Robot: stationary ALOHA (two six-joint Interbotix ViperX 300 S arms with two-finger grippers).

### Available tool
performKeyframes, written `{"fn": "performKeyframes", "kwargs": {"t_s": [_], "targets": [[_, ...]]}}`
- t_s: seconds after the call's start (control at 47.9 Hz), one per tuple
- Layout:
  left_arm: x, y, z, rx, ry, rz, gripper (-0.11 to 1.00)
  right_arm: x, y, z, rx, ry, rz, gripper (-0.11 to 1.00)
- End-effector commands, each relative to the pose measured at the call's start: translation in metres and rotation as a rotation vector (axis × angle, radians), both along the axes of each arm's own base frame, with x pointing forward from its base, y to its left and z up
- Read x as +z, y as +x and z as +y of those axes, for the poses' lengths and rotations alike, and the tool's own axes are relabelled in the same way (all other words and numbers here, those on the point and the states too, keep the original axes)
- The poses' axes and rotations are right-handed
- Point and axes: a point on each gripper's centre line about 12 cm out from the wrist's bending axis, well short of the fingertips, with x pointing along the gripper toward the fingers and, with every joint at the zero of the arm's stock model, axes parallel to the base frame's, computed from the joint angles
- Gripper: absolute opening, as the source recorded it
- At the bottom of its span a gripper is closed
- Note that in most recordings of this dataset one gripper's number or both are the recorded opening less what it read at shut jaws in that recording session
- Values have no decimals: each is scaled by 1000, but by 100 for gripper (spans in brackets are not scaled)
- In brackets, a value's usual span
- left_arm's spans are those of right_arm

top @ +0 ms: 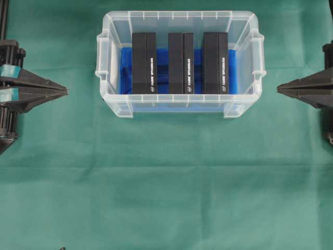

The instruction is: Take out the box from the case.

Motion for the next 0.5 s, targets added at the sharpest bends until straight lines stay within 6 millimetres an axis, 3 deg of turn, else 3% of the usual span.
{"fn": "performKeyframes", "kwargs": {"t_s": [0.0,0.25,0.48], "targets": [[6,3,0,0,26,-5,1,4,2,1,5,17,-9,0],[26,2,-1,-7,23,-41,1,22,7,1,8,63,15,0],[62,5,-9,-43,5,-37,1,72,10,1,8,70,45,0]]}}
